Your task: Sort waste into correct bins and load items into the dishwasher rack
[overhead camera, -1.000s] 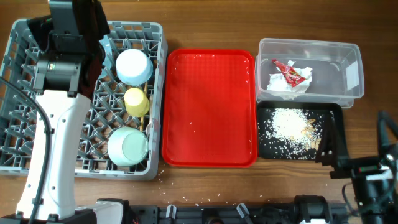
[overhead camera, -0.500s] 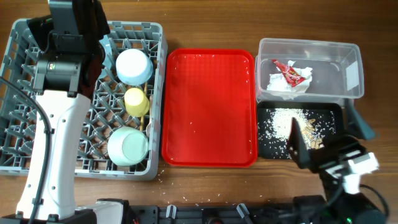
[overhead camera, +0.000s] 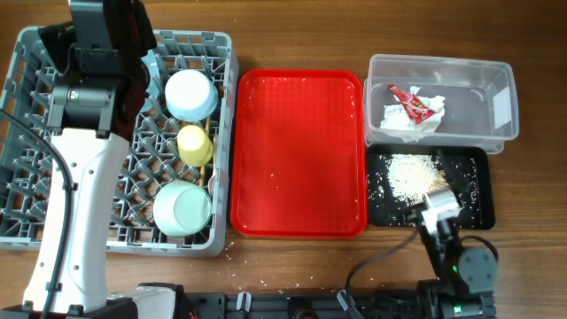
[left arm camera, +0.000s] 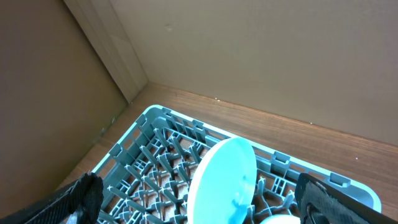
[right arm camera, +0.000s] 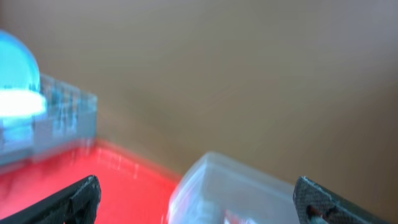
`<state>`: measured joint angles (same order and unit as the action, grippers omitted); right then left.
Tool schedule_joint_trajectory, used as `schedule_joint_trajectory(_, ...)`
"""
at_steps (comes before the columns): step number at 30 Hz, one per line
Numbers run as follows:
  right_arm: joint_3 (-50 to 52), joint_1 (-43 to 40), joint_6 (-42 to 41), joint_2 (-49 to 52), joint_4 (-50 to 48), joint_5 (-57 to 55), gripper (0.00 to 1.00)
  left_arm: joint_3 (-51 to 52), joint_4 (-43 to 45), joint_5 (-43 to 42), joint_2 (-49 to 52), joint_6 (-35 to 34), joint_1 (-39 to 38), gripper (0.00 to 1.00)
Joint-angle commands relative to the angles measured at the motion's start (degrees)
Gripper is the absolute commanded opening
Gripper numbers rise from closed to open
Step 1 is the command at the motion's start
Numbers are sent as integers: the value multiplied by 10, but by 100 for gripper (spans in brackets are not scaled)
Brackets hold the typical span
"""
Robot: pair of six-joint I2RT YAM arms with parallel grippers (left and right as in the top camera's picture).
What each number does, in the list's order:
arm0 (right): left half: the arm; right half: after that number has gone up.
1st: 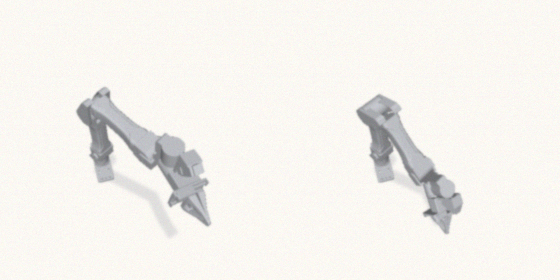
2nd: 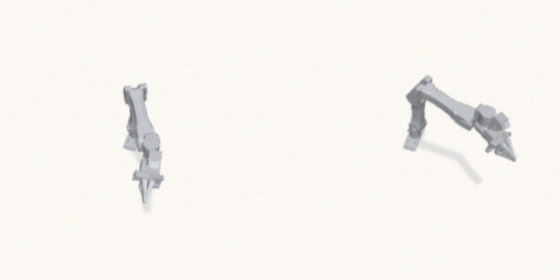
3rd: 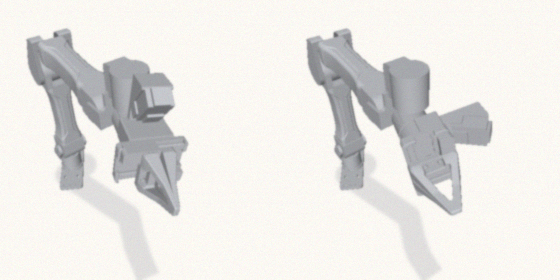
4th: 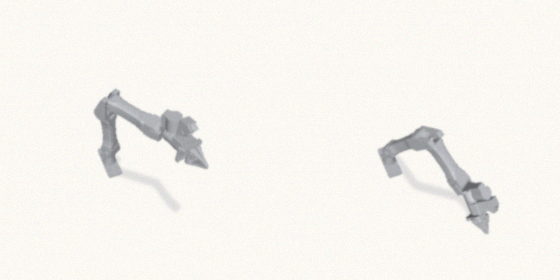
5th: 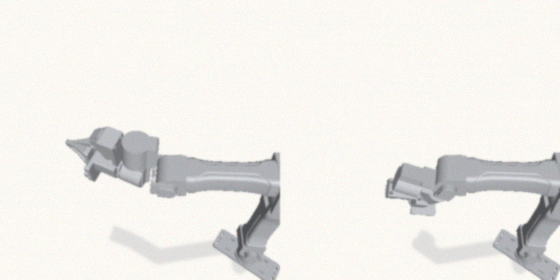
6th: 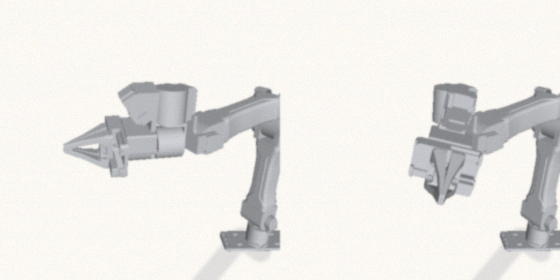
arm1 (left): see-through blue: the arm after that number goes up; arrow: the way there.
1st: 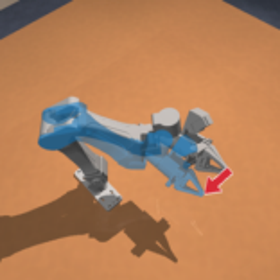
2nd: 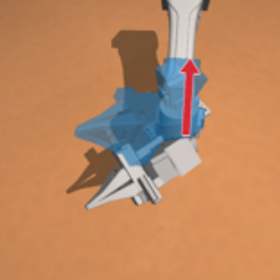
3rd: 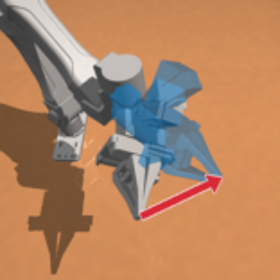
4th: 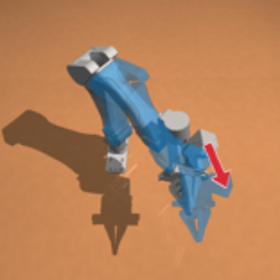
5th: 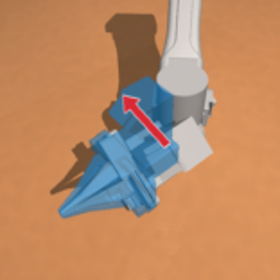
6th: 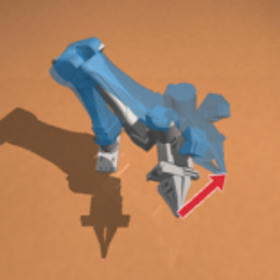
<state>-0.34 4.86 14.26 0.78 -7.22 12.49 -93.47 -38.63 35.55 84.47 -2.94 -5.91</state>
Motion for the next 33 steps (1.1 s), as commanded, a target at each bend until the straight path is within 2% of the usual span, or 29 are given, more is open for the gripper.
schedule_joint_trajectory(1, 1, 4, 5, -6, 68, -49, 100, -3, 2, -4, 0, -9, 2, 100)
schedule_joint_trajectory(26, 0, 4, 7, -6, 67, -52, 100, -3, 2, -4, -4, -9, 1, 100)
schedule_joint_trajectory(29, 0, 4, 7, -6, 67, -52, 100, -3, 2, -4, -51, -10, -3, 100)
schedule_joint_trajectory(33, 0, 4, 7, -6, 67, -52, 100, -3, 2, -4, -172, -9, -10, 100)
